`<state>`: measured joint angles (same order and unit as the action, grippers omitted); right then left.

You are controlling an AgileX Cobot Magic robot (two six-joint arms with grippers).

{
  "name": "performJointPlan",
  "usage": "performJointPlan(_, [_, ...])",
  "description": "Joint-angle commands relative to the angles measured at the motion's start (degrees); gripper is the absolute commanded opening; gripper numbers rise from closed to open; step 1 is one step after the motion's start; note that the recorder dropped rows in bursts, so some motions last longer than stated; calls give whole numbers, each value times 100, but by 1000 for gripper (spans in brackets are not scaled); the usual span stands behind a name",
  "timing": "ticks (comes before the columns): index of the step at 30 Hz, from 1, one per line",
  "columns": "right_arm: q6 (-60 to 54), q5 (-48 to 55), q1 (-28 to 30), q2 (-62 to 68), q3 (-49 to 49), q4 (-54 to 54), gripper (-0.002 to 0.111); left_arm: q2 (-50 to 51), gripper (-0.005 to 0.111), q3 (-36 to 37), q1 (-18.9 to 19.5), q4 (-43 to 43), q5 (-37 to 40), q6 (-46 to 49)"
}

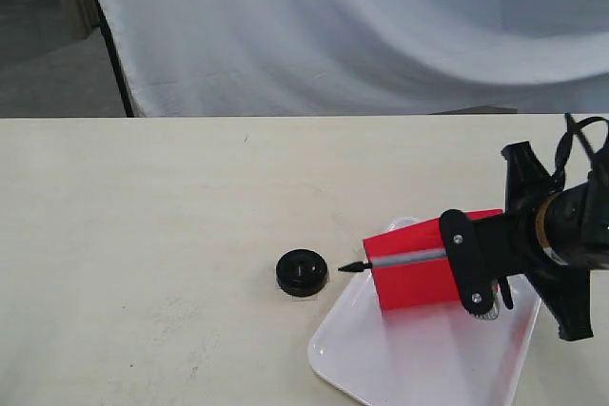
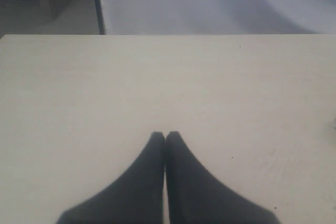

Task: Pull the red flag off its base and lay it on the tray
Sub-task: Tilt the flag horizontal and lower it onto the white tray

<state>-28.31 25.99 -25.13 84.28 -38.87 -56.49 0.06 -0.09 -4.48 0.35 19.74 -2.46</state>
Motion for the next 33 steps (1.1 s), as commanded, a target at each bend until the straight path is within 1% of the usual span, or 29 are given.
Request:
performJointPlan(1, [16,-113,38,502,22,-460,-1,-6,0,9,-25,-1,-15,8])
performJointPlan(10, [213,-669,38,1278,22,-543,0,-6,0,9,-25,-1,-15,8])
performJointPlan(11, [213,-669,38,1321,22,-543,1,-6,0,9,-25,-1,-15,8])
performJointPlan(12, [213,-669,38,1344,22,-543,6,-6,0,9,-25,-1,-15,8])
performJointPlan(13, [223,-669,38,1344,22,-543,11,-6,0,9,-25,-1,-15,8])
performJointPlan(14, [279,-688,38,1344,22,-543,20,-6,0,9,-25,-1,-15,8])
performJointPlan(16, [472,-700,38,1344,22,-543,42,-6,0,9,-25,-1,-15,8])
performJointPlan(18, [717,-700,38,1332,22,-543,70,-6,0,9,-25,-1,-15,8])
performJointPlan(19, [863,-700,38,1320,22,-543,79,-6,0,9,-25,-1,-15,8])
performJointPlan(20, [1053,-700,38,1320,22,-543,84,-6,0,9,-25,-1,-15,8])
performJointPlan(23, [1492,-609,38,1275,22,-543,81,-6,0,9,-25,-1,-15,8])
performJointPlan(25, [1745,-467,38,1226,22,-543,75,-6,0,9,-25,-1,-15,8])
performJointPlan(28, [2079,-124,38,1116,22,-519,64,-6,0,9,-25,-1,-15,8])
performJointPlan(33, [2306,288,38,787,22,-503,50,-6,0,9,-25,-1,-15,8])
